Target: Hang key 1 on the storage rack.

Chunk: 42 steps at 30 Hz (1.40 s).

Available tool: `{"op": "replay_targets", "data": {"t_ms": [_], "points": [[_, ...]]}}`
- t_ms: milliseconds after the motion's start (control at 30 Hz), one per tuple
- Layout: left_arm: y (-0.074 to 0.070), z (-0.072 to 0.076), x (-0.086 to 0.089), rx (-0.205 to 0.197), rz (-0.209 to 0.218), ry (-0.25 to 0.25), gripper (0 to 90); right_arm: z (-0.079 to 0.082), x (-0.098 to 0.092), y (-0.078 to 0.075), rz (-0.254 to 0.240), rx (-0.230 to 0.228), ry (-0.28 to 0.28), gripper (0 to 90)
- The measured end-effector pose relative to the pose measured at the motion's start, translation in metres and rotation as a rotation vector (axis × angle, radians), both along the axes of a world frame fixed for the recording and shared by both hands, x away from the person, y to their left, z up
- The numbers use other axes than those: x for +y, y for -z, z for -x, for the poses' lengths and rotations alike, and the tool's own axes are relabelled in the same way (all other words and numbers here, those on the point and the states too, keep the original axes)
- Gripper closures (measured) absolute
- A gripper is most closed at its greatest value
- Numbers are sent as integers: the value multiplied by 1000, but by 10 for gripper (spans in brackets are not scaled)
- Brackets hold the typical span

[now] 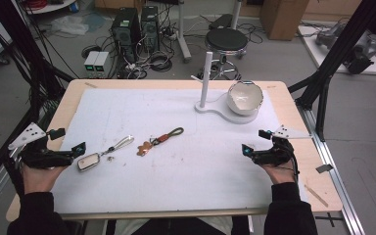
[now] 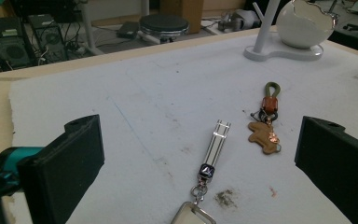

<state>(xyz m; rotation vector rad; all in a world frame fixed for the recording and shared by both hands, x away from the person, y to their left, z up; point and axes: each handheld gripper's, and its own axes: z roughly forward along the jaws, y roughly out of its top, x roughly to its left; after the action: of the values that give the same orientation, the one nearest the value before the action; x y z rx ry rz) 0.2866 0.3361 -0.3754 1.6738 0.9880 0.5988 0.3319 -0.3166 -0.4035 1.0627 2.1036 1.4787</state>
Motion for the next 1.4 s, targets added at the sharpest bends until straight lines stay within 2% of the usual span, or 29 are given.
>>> {"op": "replay_targets", "data": {"t_ms": [200,367,433,667,833,933,1167,1233,1400], "points": [[1,0,0,3,9,5,17,1,2,0,12,-7,0,13],[3,-3,1,11,-3,5,17,0,2,0,5,-9,-4,13],[3,-3,2,21,11,8,17,0,2,0,9,-3,2,13],[5,-4,-3,33,24,25,17,-1,6,1,4,-24,15,13],[3,-6,-8,37,13,38,17,-3,6,1,5,-25,19,13],[5,-12,-12,72,-2,48,17,-4,6,2,-7,-16,21,13],[-4,-23,-19,83,-22,64,17,-6,6,2,2,-24,22,13],[-7,-28,-24,87,-30,68,17,-5,6,2,0,-15,22,13],[-10,-41,-38,122,-58,98,17,-5,6,2,2,-17,26,13]]}}
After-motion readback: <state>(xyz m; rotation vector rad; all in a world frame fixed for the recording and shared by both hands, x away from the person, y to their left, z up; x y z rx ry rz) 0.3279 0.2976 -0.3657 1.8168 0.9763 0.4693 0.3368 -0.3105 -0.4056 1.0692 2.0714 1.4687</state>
